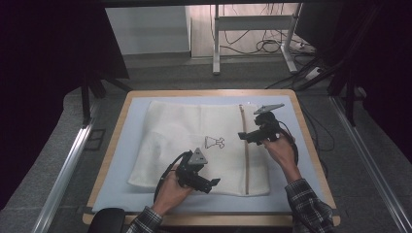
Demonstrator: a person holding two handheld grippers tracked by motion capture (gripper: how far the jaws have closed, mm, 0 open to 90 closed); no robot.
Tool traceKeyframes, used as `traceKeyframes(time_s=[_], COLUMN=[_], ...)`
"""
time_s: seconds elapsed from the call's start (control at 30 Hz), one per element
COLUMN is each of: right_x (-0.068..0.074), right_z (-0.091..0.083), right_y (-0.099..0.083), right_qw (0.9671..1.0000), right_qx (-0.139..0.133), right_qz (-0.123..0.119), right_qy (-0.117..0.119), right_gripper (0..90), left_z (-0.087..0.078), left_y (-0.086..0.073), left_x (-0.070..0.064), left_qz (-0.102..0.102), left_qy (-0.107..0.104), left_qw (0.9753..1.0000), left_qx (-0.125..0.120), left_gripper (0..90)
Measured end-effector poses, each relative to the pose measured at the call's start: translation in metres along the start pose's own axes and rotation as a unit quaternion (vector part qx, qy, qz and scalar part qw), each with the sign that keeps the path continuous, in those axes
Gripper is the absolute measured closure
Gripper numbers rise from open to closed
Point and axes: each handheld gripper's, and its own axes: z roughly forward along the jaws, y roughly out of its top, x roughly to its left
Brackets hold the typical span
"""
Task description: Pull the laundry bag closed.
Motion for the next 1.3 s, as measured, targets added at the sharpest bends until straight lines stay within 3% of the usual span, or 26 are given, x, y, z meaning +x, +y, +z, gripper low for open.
traceKeyframes(time_s=[0.33, 0.97, 1.3], right_x=[0.009, 0.035, 0.049], right_z=[-0.013, -0.028, -0.032], right_y=[-0.007, -0.016, -0.023], right_qw=[0.9998, 0.9996, 0.9992], right_qx=[-0.010, -0.017, -0.012], right_qz=[-0.002, -0.014, -0.036], right_qy=[0.016, 0.015, 0.008], right_gripper=[0.0, 0.0, 0.0], left_z=[-0.008, -0.028, -0.035], left_y=[-0.002, -0.010, -0.016], left_x=[0.007, 0.024, 0.029], left_qz=[0.003, -0.014, -0.025], left_qy=[0.016, 0.035, 0.038], left_qw=[0.9998, 0.9993, 0.9990], left_qx=[0.008, -0.004, -0.005], left_gripper=[3.9, 3.6, 2.8])
